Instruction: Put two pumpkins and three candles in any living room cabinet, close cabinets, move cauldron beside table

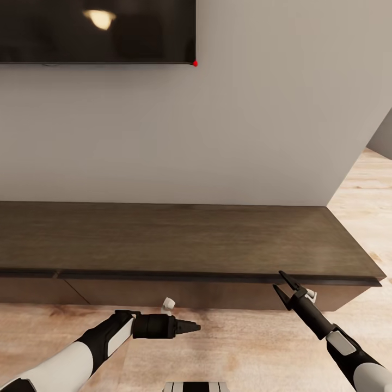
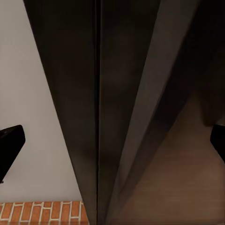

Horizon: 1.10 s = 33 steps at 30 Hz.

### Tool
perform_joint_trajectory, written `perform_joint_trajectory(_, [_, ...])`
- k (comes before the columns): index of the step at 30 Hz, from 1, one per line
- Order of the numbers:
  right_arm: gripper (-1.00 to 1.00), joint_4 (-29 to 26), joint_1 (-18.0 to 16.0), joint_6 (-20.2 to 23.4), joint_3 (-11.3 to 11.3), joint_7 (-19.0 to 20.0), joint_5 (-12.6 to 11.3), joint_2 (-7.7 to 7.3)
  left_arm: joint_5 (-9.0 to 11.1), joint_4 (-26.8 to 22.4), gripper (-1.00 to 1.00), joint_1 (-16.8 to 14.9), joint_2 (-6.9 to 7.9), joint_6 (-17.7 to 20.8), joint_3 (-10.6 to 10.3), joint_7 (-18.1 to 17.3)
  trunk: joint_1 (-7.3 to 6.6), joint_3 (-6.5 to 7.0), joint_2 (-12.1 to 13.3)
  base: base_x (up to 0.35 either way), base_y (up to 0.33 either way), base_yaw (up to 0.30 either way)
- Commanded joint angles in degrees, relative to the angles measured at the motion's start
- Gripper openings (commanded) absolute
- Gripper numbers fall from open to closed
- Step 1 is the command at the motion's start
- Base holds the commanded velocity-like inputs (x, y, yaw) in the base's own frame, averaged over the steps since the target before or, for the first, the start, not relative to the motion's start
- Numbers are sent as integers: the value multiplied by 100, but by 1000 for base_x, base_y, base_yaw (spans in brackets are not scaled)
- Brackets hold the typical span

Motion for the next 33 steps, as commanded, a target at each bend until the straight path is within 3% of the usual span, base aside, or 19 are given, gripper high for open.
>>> perform_joint_trajectory(1, [100,1,-21,25,-70,-15,-54,0,58,-1,100,-6,6,59,-39,-4,-1,-3,-2,2,-2,0])
perform_joint_trajectory(33, [100,5,-21,25,-61,-23,-54,0,58,6,100,-6,4,50,-39,5,-1,-3,-2,-14,-6,0])
